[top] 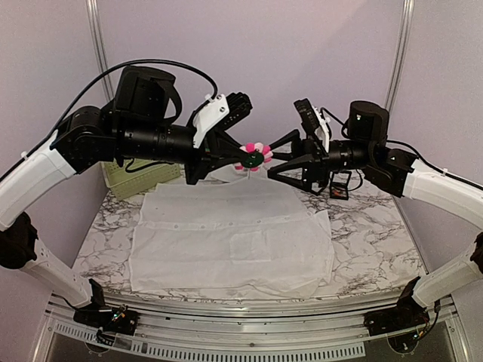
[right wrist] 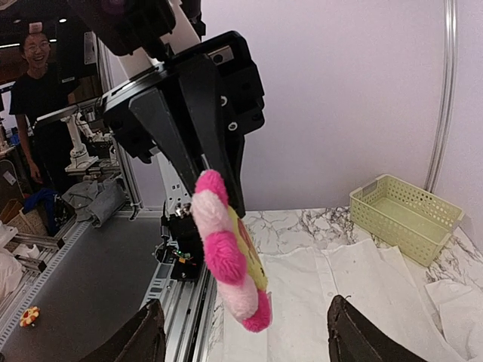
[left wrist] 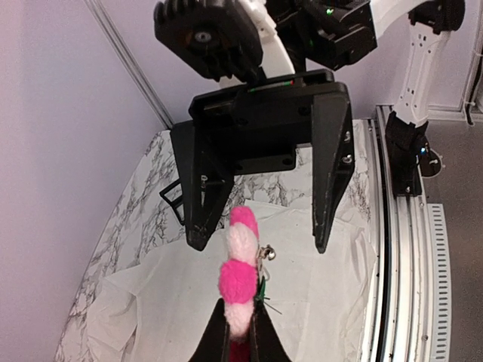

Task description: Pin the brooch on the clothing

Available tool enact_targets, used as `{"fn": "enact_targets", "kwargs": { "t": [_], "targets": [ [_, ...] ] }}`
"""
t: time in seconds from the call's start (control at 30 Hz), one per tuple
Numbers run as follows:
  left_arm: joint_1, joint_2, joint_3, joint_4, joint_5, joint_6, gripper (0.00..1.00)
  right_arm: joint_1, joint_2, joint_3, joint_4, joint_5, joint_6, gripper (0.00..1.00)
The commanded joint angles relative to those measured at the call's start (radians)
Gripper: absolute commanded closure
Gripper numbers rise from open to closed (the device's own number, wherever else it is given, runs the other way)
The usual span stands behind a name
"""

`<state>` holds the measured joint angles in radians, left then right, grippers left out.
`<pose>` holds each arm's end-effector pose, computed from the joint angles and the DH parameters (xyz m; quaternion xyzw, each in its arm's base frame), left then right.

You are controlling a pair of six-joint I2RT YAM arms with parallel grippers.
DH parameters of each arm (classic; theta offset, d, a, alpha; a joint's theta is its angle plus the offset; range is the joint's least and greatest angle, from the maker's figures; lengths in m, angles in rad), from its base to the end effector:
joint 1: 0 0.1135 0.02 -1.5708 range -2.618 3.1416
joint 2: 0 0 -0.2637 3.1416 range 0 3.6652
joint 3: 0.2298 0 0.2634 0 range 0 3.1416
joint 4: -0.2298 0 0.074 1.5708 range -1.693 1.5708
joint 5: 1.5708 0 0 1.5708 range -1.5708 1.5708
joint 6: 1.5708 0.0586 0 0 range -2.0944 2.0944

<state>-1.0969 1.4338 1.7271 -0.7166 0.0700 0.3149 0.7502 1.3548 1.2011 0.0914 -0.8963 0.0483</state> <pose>0.1483 -0.2981 0.4519 0.5590 0.6264 -0.2339 0.4903 0.2150 0.2629 0.3842 -0.5044 0.5148 0.5308 0.4458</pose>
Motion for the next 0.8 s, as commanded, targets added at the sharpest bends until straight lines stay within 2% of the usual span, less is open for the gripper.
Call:
{"fn": "enact_targets", "kwargs": {
  "t": [0.0,0.13,0.37,0.43,0.6,0.77],
  "targets": [
    [-0.015,0.003,0.028,0.019,-0.008,-0.005,1.0,-0.001,-0.007,0.015,0.133,-0.001,0.079,0.29],
    [-0.013,-0.005,0.009,0.025,0.003,-0.025,1.0,0.008,0.035,0.04,0.2,-0.047,0.153,0.29],
    [-0.012,-0.021,-0.008,0.031,0.022,-0.043,1.0,0.041,0.08,0.083,0.192,-0.029,0.142,0.29],
    [-0.012,-0.02,-0.006,0.032,0.025,-0.047,1.0,0.044,0.094,0.09,0.187,-0.031,0.142,0.35],
    [-0.011,-0.022,-0.01,0.033,0.03,-0.053,1.0,0.049,0.102,0.092,0.202,-0.045,0.157,0.66],
    [-0.009,-0.022,-0.007,0.037,0.036,-0.062,1.0,0.05,0.108,0.093,0.185,-0.045,0.154,0.83]
  ]
}}
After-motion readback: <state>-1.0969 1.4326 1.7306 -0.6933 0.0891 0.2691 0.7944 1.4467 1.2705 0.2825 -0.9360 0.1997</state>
